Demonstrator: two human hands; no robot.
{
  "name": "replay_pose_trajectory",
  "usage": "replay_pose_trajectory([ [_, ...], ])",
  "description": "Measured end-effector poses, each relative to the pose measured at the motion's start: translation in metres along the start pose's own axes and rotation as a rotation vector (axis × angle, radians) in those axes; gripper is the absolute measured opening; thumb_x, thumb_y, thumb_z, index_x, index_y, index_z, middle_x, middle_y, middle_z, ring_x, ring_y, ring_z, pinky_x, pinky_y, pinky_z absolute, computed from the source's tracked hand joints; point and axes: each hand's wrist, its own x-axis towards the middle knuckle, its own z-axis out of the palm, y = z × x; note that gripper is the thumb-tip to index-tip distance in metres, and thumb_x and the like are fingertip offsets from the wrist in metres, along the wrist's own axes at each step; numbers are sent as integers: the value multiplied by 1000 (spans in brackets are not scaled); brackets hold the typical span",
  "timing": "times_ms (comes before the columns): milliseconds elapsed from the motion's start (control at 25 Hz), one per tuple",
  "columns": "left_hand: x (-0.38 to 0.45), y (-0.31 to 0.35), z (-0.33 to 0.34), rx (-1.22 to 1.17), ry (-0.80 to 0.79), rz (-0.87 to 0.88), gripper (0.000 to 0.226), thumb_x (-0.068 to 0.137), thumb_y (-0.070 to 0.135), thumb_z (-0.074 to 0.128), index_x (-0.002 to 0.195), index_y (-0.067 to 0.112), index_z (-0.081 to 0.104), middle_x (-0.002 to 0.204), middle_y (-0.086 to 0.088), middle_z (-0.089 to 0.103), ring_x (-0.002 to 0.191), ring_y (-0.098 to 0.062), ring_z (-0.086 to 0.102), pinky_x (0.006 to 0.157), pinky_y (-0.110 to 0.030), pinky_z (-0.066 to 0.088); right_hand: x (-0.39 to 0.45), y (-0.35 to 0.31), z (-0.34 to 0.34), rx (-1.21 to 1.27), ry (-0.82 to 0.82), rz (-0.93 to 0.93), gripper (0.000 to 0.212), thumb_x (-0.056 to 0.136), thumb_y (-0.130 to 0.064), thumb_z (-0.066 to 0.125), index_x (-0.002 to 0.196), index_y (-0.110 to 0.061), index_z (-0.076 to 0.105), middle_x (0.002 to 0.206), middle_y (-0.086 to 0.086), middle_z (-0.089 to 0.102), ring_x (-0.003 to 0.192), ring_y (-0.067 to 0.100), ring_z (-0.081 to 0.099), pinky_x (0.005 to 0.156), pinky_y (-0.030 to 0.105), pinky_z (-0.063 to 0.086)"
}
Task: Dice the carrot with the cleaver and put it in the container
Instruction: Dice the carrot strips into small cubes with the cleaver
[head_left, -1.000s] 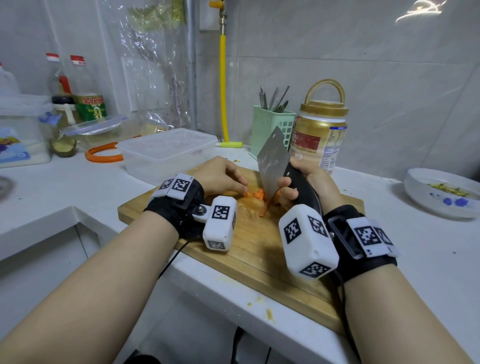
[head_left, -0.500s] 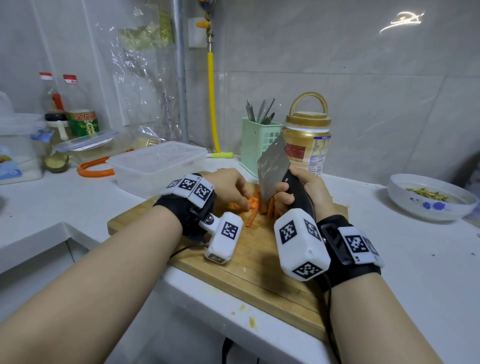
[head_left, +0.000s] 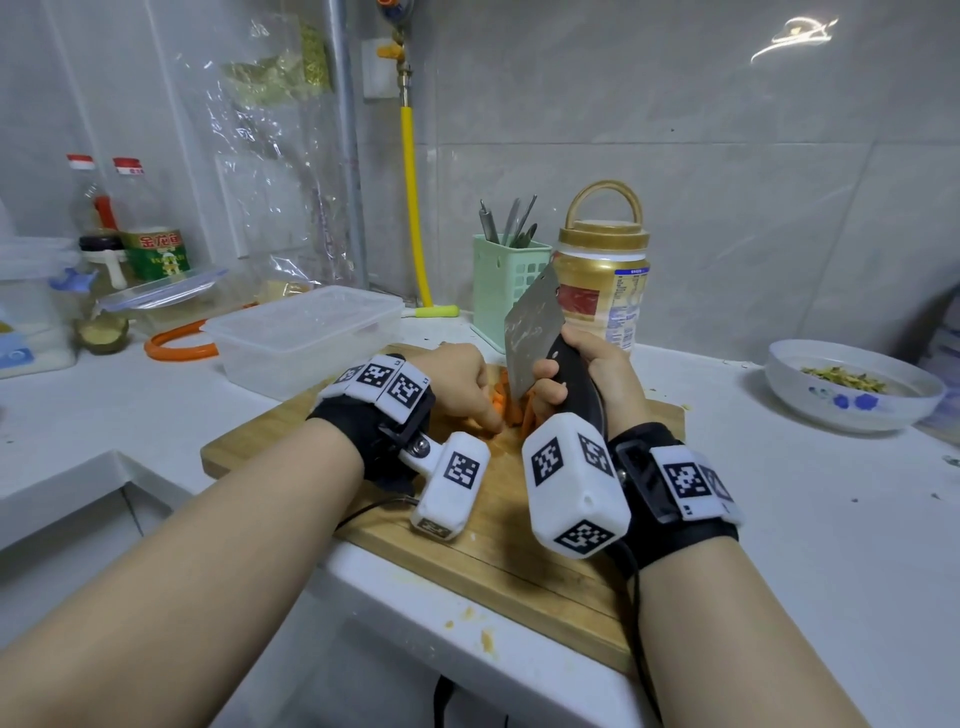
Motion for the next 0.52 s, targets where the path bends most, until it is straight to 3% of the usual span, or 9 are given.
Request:
replay_pose_trajectory([
  [200, -3, -6, 2, -57, 58, -54, 38, 69, 39, 80, 92, 9, 75, 90, -6, 74, 75, -15, 60, 62, -27, 47, 1, 1, 0, 4, -9, -26, 17, 99, -30, 45, 96, -13, 41, 58, 4, 41, 29, 12, 37, 32, 14, 33],
  [320, -5, -14, -3, -154, 92, -51, 46, 55, 39, 79, 82, 2, 74, 74, -8, 69, 71, -20, 61, 72, -41, 56, 1, 2, 1, 28, -26, -35, 19, 99, -31, 45, 99, -12, 45, 60, 3, 40, 29, 11, 36, 32, 14, 32],
  [400, -7, -22, -10, -135, 111, -61, 41, 50, 41, 79, 71, 7, 69, 66, -7, 57, 67, -19, 54, 66, -38, 50, 1, 3, 3, 34, -42, -43, 20, 99, -31, 45, 103, -11, 44, 60, 4, 40, 29, 12, 36, 31, 14, 33],
  [520, -13, -36, -20, -122, 204, -133, 32, 67, 29, 80, 60, 10, 55, 65, -7, 51, 67, -20, 49, 61, -30, 39, 2, 6, 5, 29, -69, -31, 19, 99, -31, 45, 102, -12, 42, 59, 4, 42, 30, 13, 37, 32, 15, 33],
])
